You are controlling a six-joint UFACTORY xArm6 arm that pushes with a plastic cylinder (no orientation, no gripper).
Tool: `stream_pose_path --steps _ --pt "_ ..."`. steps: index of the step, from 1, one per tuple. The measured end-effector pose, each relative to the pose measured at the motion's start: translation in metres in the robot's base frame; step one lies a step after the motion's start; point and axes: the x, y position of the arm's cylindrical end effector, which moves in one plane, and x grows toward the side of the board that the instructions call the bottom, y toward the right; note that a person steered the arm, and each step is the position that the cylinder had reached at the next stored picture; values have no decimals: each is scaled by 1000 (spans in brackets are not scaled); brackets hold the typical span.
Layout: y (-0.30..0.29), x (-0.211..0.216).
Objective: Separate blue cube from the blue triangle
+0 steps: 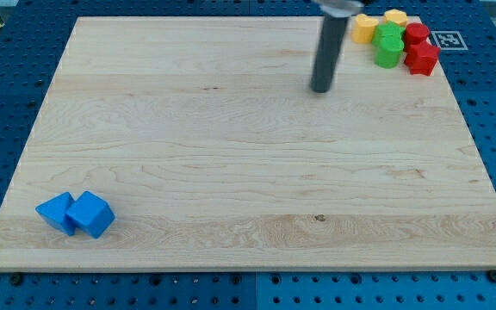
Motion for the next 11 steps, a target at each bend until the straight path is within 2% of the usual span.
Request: stream_pose_path --steps 1,2,4,5,6,7,8,10,11 --pt "-86 8" --pt "-181 41" --pt "-380 137" --pt "-381 141" --pt "-380 191" --pt "-359 223" --pt "-295 223" --pt "-122 200" --pt "-75 196"
